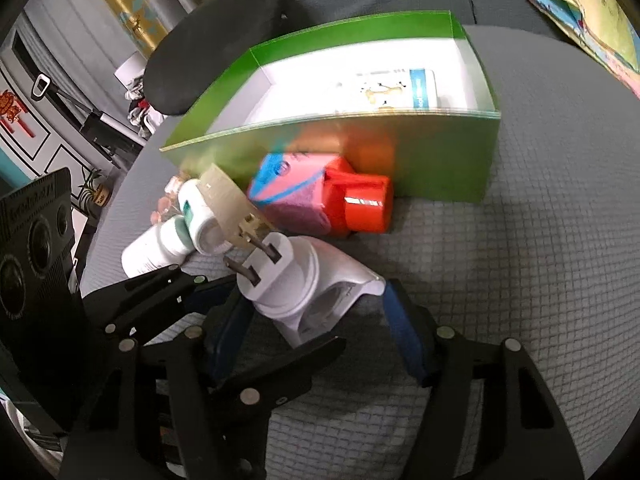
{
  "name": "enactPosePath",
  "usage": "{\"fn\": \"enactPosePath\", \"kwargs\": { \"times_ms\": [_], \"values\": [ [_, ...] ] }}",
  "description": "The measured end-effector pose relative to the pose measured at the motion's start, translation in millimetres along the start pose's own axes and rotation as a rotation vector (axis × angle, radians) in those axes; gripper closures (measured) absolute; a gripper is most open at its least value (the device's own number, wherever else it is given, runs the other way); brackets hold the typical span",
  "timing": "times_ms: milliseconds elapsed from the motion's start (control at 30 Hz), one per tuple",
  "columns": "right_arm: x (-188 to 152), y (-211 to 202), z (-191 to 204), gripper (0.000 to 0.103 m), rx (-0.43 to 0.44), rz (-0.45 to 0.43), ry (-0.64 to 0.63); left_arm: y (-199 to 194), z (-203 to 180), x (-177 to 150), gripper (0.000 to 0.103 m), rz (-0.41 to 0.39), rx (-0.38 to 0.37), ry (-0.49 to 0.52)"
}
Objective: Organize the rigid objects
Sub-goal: 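Place the white plug adapter into the green box and open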
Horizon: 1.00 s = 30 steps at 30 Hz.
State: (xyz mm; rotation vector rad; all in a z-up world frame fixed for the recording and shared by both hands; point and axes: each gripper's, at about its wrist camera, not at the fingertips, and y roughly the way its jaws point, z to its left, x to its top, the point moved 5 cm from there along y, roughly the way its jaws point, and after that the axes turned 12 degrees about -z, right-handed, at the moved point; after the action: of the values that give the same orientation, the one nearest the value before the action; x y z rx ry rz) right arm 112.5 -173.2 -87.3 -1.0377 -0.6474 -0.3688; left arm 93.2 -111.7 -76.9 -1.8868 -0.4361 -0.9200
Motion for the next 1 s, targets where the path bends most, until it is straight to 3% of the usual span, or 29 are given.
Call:
{"fn": "enactPosePath", "kwargs": {
  "times_ms": [500, 767, 1000],
  "values": [
    [86, -13, 27, 0.038, 0.027, -0.172, -0.084, -22, 29, 88, 0.047, -0.160, 0.044, 0.078],
    [125, 12, 30, 0.038, 0.032, -0.225, -0.096, -4, 52, 119, 0.047, -0.179, 0.060, 0.093],
    [132, 51, 16, 0.038, 0.027, -0.163, -0.062, 29, 78, 119, 0.047, -0.120, 0.049, 0.023]
  ]
}}
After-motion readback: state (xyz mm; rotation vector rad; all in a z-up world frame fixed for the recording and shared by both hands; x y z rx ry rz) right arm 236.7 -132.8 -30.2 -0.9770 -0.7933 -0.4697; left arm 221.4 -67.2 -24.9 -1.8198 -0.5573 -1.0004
